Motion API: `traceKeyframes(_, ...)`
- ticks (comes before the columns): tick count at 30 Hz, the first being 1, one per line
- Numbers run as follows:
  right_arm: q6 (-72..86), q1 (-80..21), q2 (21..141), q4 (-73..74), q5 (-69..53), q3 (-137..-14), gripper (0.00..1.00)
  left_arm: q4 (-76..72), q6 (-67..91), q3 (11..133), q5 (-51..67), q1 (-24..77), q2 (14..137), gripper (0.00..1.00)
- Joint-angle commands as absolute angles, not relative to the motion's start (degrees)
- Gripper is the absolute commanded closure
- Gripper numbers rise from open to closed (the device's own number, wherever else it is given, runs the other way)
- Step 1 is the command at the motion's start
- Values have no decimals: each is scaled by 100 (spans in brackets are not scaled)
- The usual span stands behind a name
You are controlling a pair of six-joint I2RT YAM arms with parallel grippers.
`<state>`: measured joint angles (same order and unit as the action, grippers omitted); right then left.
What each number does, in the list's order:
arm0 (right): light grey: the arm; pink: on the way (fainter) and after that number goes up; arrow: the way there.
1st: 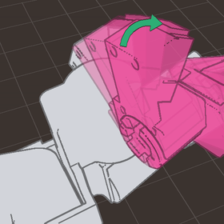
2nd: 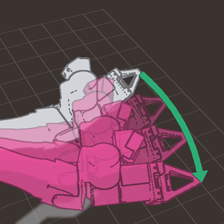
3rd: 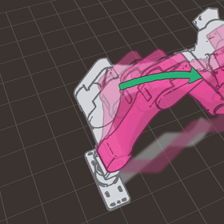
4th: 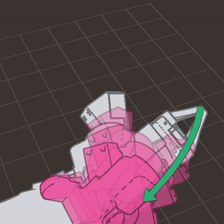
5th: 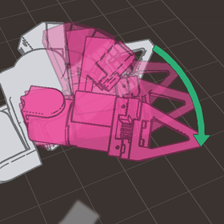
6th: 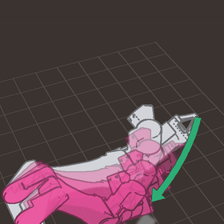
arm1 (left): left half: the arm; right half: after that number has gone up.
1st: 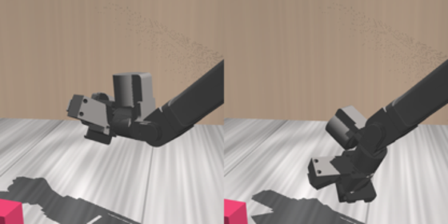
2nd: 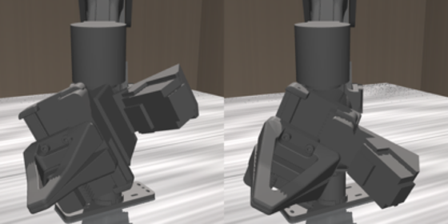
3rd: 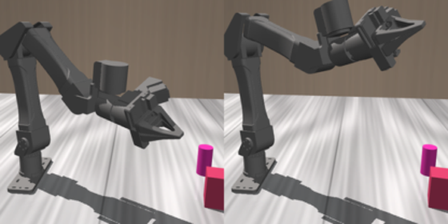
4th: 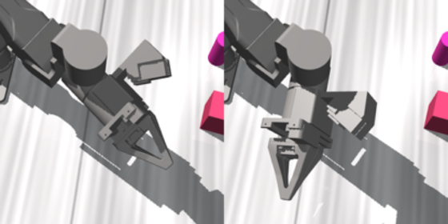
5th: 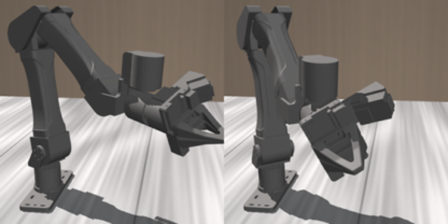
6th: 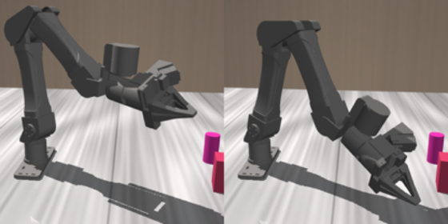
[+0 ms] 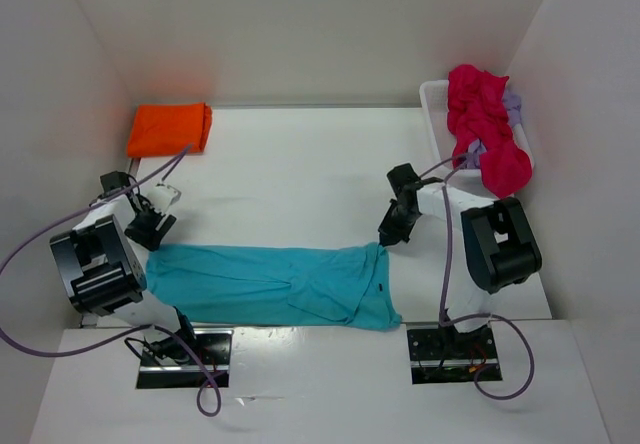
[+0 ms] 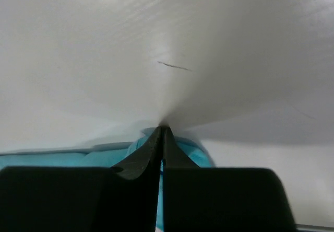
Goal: Fold and stack the t-shirts
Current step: Rotate the tshirt 90 degrees
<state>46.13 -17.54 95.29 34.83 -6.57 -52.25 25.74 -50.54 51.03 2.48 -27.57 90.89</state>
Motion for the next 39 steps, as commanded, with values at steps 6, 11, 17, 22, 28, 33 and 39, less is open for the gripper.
traceKeyframes(6,4220,-1513,10853,3604,-404,-7404,100,2645,-4966,5694,615,-3365,9414,20)
traceKeyframes(11,3816,-1380,12039,4025,-290,-9488,100,3067,-5027,5748,720,-3507,9193,20)
traceKeyframes(17,2816,-1722,14840,5752,227,-16123,69,3700,-4896,5801,957,-3507,8948,19)
traceKeyframes(22,2795,-1723,14952,6108,516,-16655,15,3972,-4816,5870,958,-3296,8754,16)
traceKeyframes(28,2462,-2108,13320,6161,1581,-14885,4,4175,-4562,6117,1555,-2682,8754,15)
traceKeyframes(33,2513,-2469,11833,5688,1863,-12486,5,4211,-4632,5759,1540,-1708,8754,14)
traceKeyframes(39,3189,-1794,10512,4123,774,-9494,22,3595,-4526,5291,1020,-1336,8868,13)
